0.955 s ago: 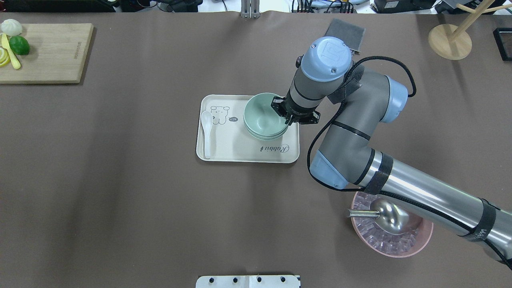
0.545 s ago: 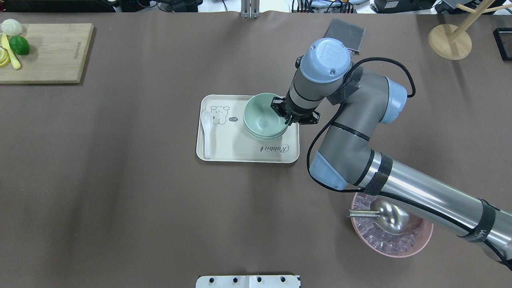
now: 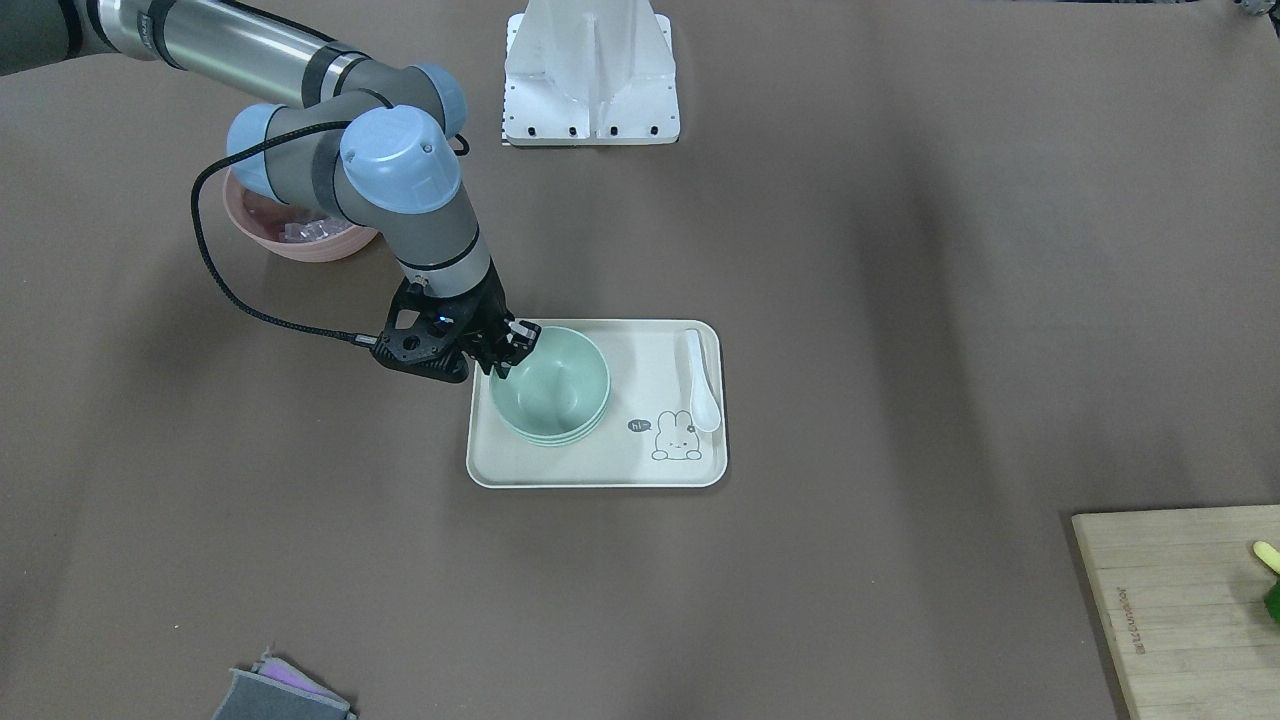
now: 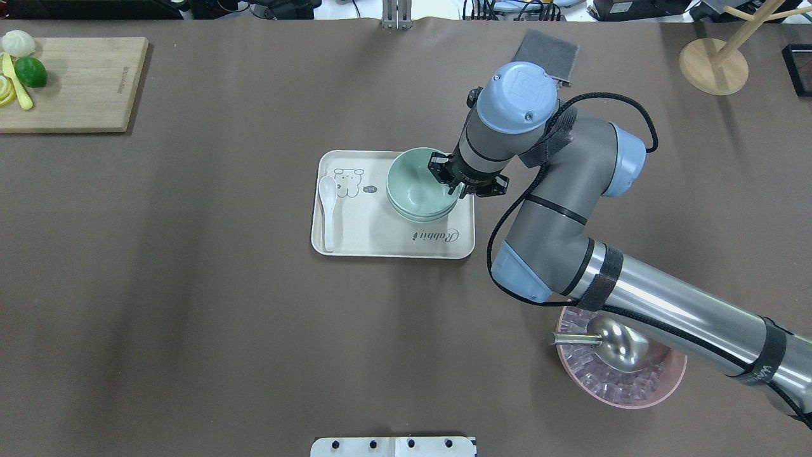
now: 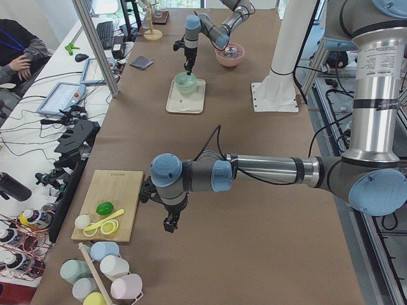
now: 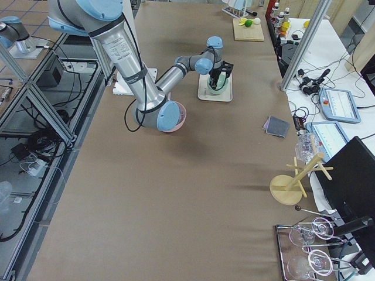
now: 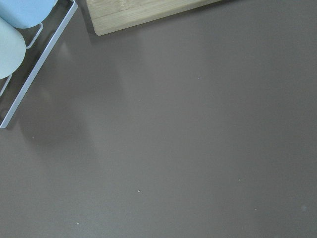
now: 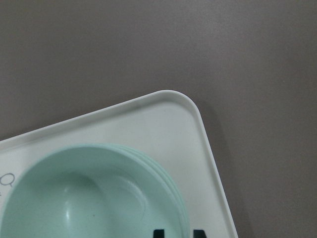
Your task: Stack green bowls together
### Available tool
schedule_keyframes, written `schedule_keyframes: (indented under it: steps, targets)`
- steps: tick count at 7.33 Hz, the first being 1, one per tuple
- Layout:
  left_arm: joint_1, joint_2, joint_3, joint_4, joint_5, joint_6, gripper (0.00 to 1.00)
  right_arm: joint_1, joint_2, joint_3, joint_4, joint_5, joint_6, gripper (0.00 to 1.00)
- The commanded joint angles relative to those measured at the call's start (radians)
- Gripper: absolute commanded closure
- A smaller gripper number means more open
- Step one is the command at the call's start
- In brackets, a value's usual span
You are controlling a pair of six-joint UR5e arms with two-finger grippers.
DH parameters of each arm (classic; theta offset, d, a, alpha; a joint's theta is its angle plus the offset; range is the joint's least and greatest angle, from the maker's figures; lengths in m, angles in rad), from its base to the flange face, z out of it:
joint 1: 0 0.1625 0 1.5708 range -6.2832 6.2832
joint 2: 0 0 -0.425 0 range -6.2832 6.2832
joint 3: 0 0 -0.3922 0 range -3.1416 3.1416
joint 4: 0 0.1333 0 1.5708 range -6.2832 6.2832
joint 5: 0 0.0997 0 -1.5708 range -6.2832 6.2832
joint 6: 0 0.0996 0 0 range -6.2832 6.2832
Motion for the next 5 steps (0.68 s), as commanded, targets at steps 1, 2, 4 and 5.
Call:
schedule_keyframes:
  steps: [1,2,4,5]
  targets:
    - [0.000,0.000,0.000,0.001,0.000,0.000,0.01,-0.001,-0.001,0.001,0.015,-0.012,-0.019,0.00]
    - [0.000,0.000,0.000,-0.001,0.000,0.000,0.01,-0.001,-0.001,0.003,0.015,-0.012,-0.019,0.00]
    - [0.000,-0.002,-0.002,0.001,0.000,-0.002,0.01,0.003,-0.001,0.012,0.013,-0.013,-0.027,0.00]
    - [0.000,-0.002,-0.005,0.004,0.000,-0.002,0.01,0.023,-0.001,0.016,0.012,-0.010,-0.030,0.00]
